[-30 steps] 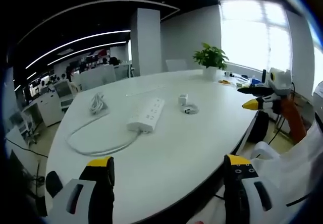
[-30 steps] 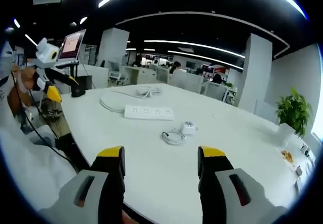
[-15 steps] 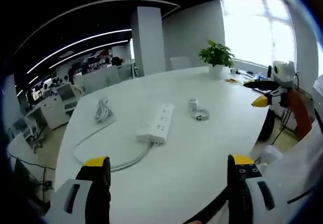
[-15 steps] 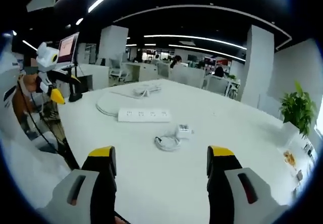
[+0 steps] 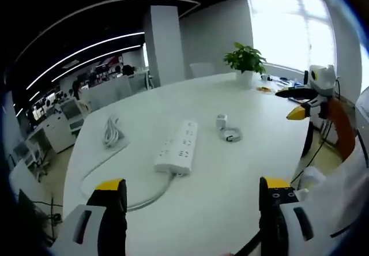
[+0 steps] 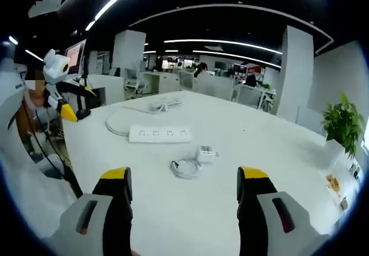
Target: Straighten the power strip on the desk, plug the charger into it
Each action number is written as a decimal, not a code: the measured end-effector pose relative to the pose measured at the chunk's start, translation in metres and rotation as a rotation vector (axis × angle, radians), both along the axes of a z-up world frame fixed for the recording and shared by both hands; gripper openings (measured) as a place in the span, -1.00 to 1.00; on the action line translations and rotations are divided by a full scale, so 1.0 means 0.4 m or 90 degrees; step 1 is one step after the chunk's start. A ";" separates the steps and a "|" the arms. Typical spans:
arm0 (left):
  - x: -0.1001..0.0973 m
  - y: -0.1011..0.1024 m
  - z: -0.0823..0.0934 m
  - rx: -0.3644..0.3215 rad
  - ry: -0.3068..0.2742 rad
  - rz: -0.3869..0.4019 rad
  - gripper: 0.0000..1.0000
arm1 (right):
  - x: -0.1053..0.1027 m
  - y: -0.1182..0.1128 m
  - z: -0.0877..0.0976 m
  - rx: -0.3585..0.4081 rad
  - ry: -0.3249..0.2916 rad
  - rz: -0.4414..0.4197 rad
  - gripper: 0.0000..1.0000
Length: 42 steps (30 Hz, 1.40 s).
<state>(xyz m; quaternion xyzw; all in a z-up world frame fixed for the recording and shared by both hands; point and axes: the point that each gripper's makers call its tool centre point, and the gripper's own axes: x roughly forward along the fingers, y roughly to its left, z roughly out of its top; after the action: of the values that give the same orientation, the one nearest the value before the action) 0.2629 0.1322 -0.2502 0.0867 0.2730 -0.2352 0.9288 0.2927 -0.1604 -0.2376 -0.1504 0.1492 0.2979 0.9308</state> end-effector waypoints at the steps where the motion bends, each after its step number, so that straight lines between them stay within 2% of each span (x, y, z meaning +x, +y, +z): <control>1: 0.001 0.001 -0.001 -0.003 0.003 0.004 0.91 | 0.001 -0.001 -0.002 -0.003 0.000 0.001 0.49; 9: 0.023 0.008 -0.005 -0.026 0.005 0.009 0.91 | 0.029 -0.014 -0.022 0.002 0.010 -0.013 0.50; 16: 0.042 0.003 -0.025 -0.021 0.008 -0.001 0.92 | 0.055 -0.008 -0.037 0.005 0.017 -0.017 0.49; 25: 0.056 0.014 -0.002 -0.018 -0.020 -0.003 0.92 | 0.068 0.008 -0.030 0.000 0.014 -0.012 0.49; 31: 0.076 0.017 -0.042 -0.007 0.005 -0.003 0.91 | 0.083 0.016 -0.049 -0.006 0.022 -0.007 0.48; 37: 0.094 0.008 -0.049 -0.004 0.010 -0.012 0.90 | 0.096 0.019 -0.071 -0.010 0.039 -0.004 0.48; 42: 0.114 -0.009 -0.048 -0.011 0.009 -0.024 0.90 | 0.109 0.026 -0.072 -0.014 0.041 0.003 0.47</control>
<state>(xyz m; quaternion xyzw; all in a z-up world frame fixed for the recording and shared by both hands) 0.3087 0.1285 -0.2694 0.0825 0.2757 -0.2554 0.9230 0.3363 -0.1502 -0.2662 -0.1516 0.1818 0.3032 0.9231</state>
